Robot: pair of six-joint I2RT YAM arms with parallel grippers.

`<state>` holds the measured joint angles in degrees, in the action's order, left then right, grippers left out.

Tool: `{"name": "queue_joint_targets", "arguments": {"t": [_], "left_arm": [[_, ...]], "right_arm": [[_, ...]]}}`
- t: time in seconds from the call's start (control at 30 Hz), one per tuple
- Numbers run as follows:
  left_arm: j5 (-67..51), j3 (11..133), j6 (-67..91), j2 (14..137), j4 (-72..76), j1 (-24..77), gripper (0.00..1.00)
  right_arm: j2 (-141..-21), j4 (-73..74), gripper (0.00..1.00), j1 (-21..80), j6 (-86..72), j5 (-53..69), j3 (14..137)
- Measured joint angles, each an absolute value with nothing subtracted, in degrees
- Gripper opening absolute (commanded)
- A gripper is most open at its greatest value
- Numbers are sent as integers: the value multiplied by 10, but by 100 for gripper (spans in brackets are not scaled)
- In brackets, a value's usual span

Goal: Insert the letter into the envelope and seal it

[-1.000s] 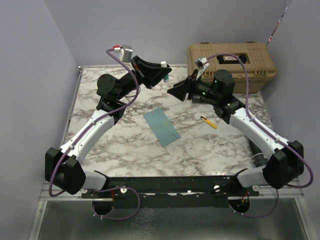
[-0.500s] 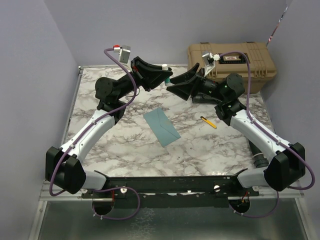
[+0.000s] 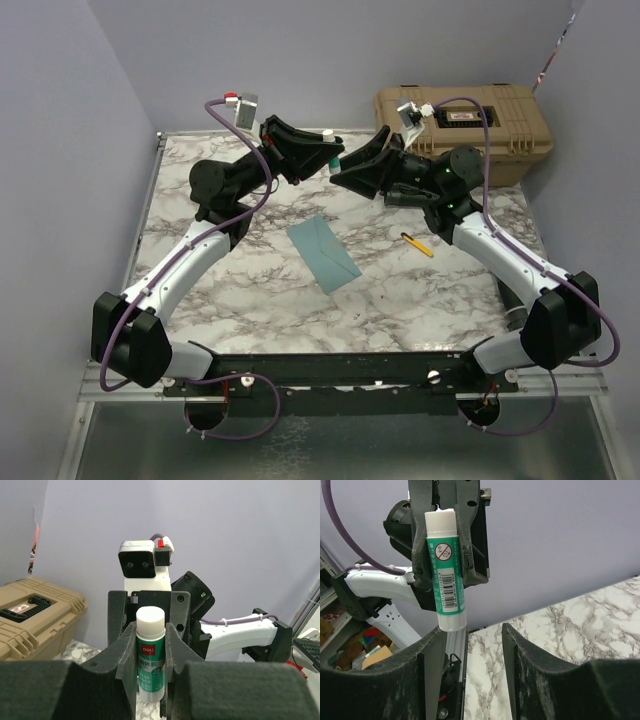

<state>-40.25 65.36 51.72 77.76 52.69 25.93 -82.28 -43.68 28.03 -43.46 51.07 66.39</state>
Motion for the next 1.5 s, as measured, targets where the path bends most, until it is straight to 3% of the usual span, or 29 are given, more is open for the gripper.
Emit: {"name": "queue_joint_targets", "arguments": {"t": [0.1, 0.37, 0.43, 0.6, 0.73, 0.9, 1.03, 1.17, 1.3, 1.33, 1.37, 1.47, 1.5], "left_arm": [[-402, 653, 519, 778, 536, 260, 0], [-403, 642, 519, 778, 538, 260, 0], [-403, 642, 519, 778, 538, 260, 0], [-403, 642, 519, 778, 538, 260, 0], [-397, 642, 524, 778, 540, 258, 1], [-394, 641, 529, 778, 539, 255, 26], [-392, 636, 533, 778, 540, 255, 30], [-393, 627, 545, 781, 547, 256, 30], [-394, 625, 564, 789, 561, 256, 4], [-394, 625, 564, 790, 563, 256, 0], [-394, 623, 566, 790, 565, 256, 0], [-393, 620, 564, 790, 567, 256, 0], [-390, 616, 560, 790, 566, 256, 0]], "right_arm": [[-830, -442, 58, 280, -441, 525, 676], [-839, -473, 58, 280, -465, 540, 688], [-839, -477, 53, 280, -467, 543, 690], [-846, -473, 14, 280, -474, 545, 708], [-868, -451, 1, 280, -477, 561, 745], [-873, -448, 1, 279, -478, 565, 750], [-873, -448, 1, 279, -482, 566, 750], [-874, -449, 1, 279, -489, 568, 750], [-875, -448, 1, 277, -496, 569, 749], [-875, -447, 1, 276, -496, 569, 749], [-875, -446, 9, 276, -496, 569, 749], [-875, -438, 55, 276, -489, 569, 748], [-874, -431, 62, 276, -486, 569, 747]]}}
